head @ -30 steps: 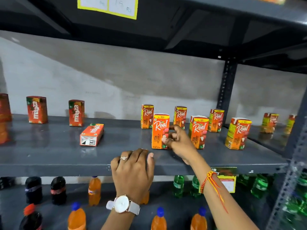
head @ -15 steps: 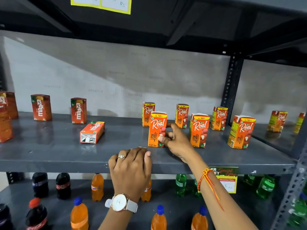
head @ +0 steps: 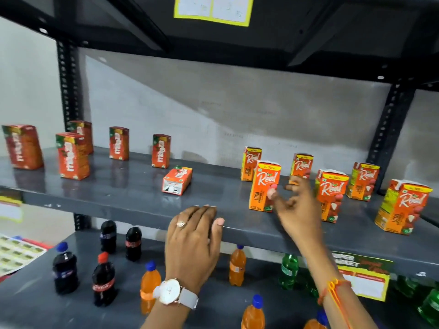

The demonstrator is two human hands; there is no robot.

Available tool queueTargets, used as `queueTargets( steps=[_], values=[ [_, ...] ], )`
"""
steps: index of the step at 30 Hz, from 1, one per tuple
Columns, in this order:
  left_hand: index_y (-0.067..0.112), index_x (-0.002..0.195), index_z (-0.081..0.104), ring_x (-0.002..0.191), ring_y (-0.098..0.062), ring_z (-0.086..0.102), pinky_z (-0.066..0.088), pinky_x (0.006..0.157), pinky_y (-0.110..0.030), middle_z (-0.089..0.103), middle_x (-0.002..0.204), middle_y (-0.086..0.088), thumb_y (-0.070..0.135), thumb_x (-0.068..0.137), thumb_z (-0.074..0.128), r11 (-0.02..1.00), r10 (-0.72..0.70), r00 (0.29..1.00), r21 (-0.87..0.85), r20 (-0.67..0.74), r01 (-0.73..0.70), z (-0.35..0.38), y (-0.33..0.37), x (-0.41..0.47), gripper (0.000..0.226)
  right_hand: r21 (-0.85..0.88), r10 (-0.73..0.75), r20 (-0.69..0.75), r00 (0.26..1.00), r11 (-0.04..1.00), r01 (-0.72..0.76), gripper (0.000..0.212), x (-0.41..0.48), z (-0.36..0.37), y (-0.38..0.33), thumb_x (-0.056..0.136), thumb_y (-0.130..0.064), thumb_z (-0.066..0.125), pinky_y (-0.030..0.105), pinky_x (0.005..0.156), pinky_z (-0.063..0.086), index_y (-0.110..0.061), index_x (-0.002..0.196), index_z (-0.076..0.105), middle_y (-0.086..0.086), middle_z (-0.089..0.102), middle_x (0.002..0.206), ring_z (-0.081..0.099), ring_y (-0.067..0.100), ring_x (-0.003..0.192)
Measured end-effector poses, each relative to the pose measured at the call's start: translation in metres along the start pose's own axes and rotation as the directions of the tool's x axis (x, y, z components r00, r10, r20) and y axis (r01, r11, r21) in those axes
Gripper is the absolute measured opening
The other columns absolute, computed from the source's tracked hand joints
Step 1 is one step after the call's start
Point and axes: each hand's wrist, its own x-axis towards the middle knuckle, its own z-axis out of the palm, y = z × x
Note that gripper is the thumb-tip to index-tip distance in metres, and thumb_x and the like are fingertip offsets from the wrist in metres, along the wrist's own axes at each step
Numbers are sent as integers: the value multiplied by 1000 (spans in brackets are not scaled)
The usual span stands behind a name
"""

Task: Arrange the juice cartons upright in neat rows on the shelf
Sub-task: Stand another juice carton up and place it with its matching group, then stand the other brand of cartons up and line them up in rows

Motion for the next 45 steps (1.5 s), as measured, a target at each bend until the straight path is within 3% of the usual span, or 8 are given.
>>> queueTargets(
  steps=[2,4,10,18,24,27,33,45],
  values=[
    [15,96,73,101,-24,63,36,94,-39,72,101,-1,35,94,35,998,-46,995,33,-86,49,-14,-32,0,43,34,-169,-203,965,983,179,38,-17,4,-19,79,-23,67,9,56,43,-11,113,53,6,65,96,60,8,74],
    [14,91,73,101,-27,64,37,94,-43,73,99,-3,31,93,38,990,-90,987,94,-129,103,-26,-70,8,39,120,-201,-154,967,968,221,22,-26,20,-49,79,-24,67,5,54,45,-15,98,59,-6,62,75,59,-4,64],
    [15,77,71,84,-31,66,43,80,-41,72,80,-5,31,92,37,981,-56,998,183,-35,61,-40,-152,35,41,13,250,352,902,962,-272,53,1,128,-109,76,-56,58,48,81,57,-5,60,53,13,61,59,60,23,58],
    [19,81,74,86,-23,67,35,80,-35,74,87,1,31,89,40,992,56,998,112,18,-58,-38,-169,35,37,-316,516,429,742,855,-412,41,22,177,-156,83,-43,58,23,50,41,-11,60,45,6,49,60,45,14,51],
    [16,83,75,89,-23,67,36,83,-35,74,89,-1,33,90,37,998,29,996,58,89,-34,-40,-171,34,42,-542,481,360,799,805,-241,30,20,190,-171,78,-42,65,22,46,32,-13,78,57,5,56,78,46,15,54],
    [15,84,75,89,-24,67,35,84,-35,74,90,-2,33,90,38,999,29,996,43,89,-33,-40,-172,33,42,-357,465,321,825,866,-349,42,13,192,-165,76,-35,70,25,50,39,-6,104,56,9,55,92,56,21,71],
    [14,86,76,91,-24,67,35,84,-35,74,90,-2,31,90,38,1000,22,997,10,77,-22,-38,-171,33,41,246,393,328,859,843,-479,51,-4,183,-140,75,-22,73,19,42,52,4,114,53,12,64,95,62,14,65],
    [13,86,75,88,-23,67,34,86,-34,74,90,-2,28,87,40,999,-28,1000,41,6,28,-37,-164,31,39,636,141,392,909,672,-379,19,-18,171,-129,83,-6,62,35,69,58,-12,101,59,4,68,94,67,18,86]
  ],
)
